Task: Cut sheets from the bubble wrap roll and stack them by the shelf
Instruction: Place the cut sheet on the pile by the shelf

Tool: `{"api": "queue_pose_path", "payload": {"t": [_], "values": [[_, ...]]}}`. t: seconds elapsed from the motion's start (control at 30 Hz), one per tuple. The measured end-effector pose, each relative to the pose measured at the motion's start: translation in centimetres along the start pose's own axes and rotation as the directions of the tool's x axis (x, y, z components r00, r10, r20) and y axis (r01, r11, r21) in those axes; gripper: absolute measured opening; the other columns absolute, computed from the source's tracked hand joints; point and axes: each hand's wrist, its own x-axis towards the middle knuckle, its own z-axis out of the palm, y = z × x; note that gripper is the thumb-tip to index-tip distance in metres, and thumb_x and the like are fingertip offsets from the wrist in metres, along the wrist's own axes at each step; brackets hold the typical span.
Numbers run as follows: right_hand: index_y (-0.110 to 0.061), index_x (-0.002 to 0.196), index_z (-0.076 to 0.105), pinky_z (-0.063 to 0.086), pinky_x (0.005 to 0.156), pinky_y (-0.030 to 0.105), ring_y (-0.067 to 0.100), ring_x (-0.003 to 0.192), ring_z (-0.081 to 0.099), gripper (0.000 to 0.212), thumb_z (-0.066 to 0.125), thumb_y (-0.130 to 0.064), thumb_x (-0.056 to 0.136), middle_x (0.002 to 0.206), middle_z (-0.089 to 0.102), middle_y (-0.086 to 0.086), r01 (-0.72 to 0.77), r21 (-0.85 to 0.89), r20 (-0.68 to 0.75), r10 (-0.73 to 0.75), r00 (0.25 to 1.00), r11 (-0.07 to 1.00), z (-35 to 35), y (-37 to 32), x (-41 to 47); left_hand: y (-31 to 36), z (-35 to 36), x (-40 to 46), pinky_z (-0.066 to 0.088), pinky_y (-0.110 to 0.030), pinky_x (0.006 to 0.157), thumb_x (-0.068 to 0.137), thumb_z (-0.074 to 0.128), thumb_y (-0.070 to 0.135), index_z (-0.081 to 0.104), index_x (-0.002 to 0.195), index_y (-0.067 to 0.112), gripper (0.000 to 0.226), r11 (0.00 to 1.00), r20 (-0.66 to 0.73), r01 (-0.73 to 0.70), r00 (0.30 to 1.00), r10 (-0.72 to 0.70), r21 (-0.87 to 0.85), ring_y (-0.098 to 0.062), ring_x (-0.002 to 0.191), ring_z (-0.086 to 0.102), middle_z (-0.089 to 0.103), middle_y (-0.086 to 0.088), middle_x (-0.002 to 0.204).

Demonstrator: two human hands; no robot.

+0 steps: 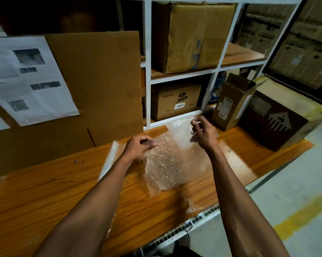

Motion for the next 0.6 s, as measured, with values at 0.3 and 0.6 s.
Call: {"api": "queue_pose_path", "payload": {"t": [0.3,0.6], "values": [[-0.012,0.115,0.063,0.059,0.054,0.028,0.013,0.060,0.070,0.021,0.057,-0.030,0.108,0.089,0.070,0.010,-0.127,-0.004,0.069,0.127,0.989,0.992,-5.6,5.8,10.3,3.2,6.2,8.5,0.050,-0.023,0.077,0.082,0.086,0.023,0.077,0.089,0.024,0.012,0.993,-0.107,0.035,0.993,-0.047,-0.109,-0.004,0.090,0.064,0.073,0.011,0.095],[-0.005,0.106,0.074,0.060,0.070,0.029,0.023,0.084,0.073,0.016,0.077,-0.017,0.096,0.089,0.076,0.007,-0.293,-0.020,0.383,0.278,0.881,0.956,-10.7,14.2,17.7,3.4,11.8,16.4,0.049,-0.014,0.077,0.082,0.087,0.024,0.080,0.098,0.015,0.020,0.991,-0.094,0.130,0.987,-0.131,-0.013,0.000,0.090,0.064,0.073,0.013,0.096]]}}
